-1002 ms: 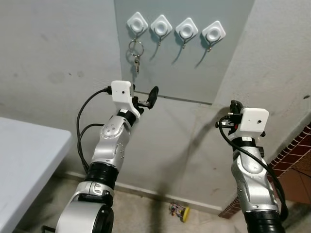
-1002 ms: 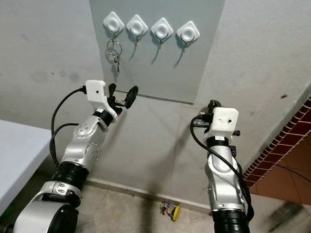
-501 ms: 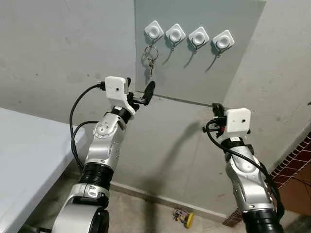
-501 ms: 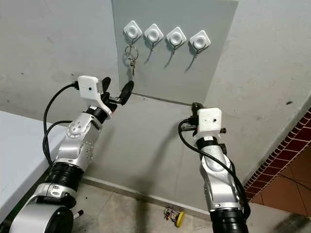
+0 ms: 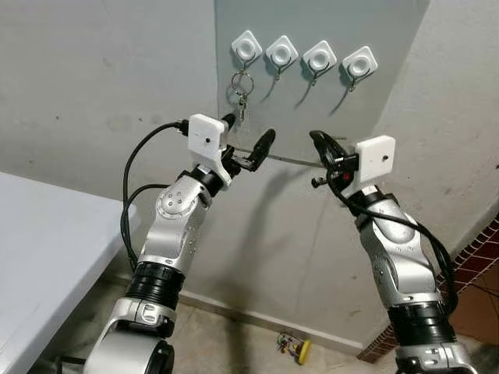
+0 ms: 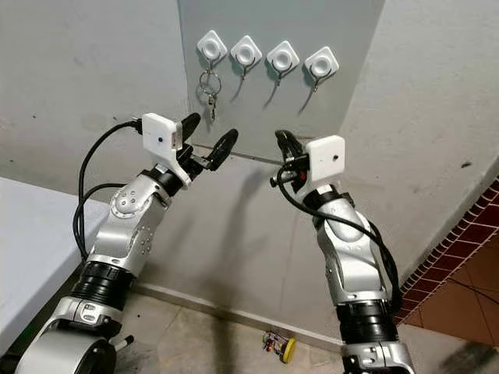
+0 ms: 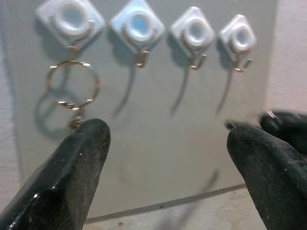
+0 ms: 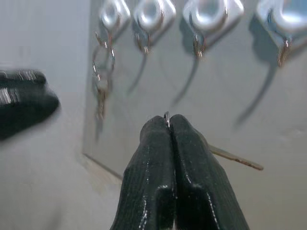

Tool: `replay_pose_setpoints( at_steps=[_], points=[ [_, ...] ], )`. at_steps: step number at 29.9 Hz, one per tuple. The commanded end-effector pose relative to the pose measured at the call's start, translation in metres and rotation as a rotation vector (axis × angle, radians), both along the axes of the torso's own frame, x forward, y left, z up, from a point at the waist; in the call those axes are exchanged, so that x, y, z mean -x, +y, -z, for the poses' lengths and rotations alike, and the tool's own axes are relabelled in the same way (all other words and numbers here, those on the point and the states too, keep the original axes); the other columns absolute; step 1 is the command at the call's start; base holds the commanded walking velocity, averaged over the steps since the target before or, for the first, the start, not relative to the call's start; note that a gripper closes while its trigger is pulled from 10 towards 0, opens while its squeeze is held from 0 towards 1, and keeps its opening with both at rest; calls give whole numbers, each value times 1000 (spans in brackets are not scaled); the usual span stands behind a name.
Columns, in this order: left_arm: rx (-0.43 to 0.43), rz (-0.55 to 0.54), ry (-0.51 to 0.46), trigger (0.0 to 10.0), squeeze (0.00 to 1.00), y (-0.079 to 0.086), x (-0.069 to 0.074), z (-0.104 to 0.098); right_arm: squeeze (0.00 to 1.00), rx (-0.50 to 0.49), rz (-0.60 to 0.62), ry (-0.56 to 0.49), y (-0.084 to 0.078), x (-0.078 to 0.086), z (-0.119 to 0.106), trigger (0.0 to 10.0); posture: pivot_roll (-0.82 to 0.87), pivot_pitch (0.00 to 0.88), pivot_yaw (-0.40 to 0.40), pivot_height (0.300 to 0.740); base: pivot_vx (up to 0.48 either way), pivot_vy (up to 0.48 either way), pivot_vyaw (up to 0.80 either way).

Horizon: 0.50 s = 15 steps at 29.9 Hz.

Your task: Hang keys on a hook

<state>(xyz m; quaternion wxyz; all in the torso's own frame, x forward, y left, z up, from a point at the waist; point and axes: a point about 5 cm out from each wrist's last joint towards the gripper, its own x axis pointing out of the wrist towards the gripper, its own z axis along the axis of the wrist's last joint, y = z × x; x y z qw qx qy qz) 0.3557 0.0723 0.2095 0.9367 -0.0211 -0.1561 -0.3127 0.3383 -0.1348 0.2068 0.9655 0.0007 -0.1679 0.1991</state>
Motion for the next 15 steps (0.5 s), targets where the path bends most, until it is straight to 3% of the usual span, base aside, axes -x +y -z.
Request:
replay_pose_setpoints(
  at_steps=[1, 8, 15],
  points=[
    [-26, 21, -44, 10000, 0, -6, 1, -11, 0, -45, 10, -42, -3, -2, -13, 10000, -24, 0, -27, 732, 0, 0, 0],
    [-9, 43, -41, 10000, 0, -12, 1, -16, 0, -227, -20, -71, -2, -6, -33, 10000, -28, 0, -18, 732, 0, 0, 0],
    [-10, 50, -50, 10000, 0, -13, 1, -19, 0, -326, -83, -31, 2, -14, -39, 10000, -27, 0, -17, 732, 0, 0, 0]
  ],
)
